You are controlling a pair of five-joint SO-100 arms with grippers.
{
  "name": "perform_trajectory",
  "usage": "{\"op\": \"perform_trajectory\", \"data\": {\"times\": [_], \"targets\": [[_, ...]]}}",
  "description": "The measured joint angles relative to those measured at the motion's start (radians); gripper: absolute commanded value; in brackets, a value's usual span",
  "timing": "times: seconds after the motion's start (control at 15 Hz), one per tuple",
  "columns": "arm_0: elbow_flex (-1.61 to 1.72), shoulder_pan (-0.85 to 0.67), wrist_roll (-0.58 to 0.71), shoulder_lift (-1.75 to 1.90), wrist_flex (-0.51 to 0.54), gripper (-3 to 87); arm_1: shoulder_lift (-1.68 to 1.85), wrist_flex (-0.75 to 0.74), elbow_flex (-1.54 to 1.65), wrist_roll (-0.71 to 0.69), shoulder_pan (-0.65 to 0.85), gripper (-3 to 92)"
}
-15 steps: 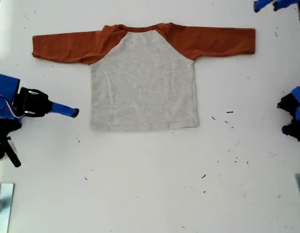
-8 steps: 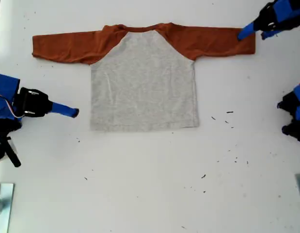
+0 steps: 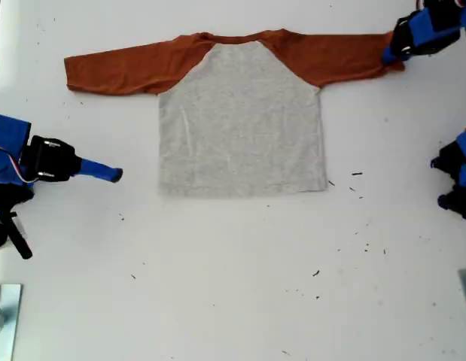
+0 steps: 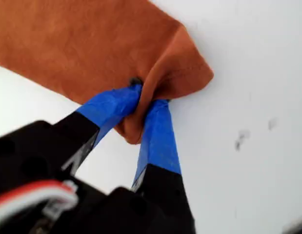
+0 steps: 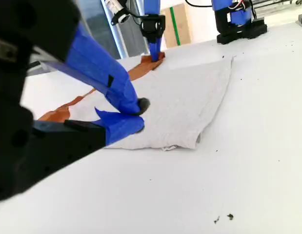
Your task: Fold t shirt
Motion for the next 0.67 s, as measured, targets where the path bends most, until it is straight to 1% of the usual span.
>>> {"op": "perform_trajectory", "data": {"times": [0.27,0.33,0.47,0.53,0.67], "targets": [[0.0,0.0,0.0,0.0,0.0,-0.2,0.282,0.195,-0.046,0.011,-0.044,3.2],[0.0,0.0,0.0,0.0,0.0,-0.2,0.36,0.267,-0.129,0.02,-0.037,3.2],[0.0,0.0,0.0,0.0,0.0,-0.2,0.374,0.41,-0.337,0.026,-0.032,3.2],[0.0,0.0,0.0,0.0,0.0,-0.2,0.364,0.434,-0.382,0.037,-0.06,3.2],[0.0,0.0,0.0,0.0,0.0,-0.2,0.356,0.425,-0.388,0.091,-0.187,3.2]]}}
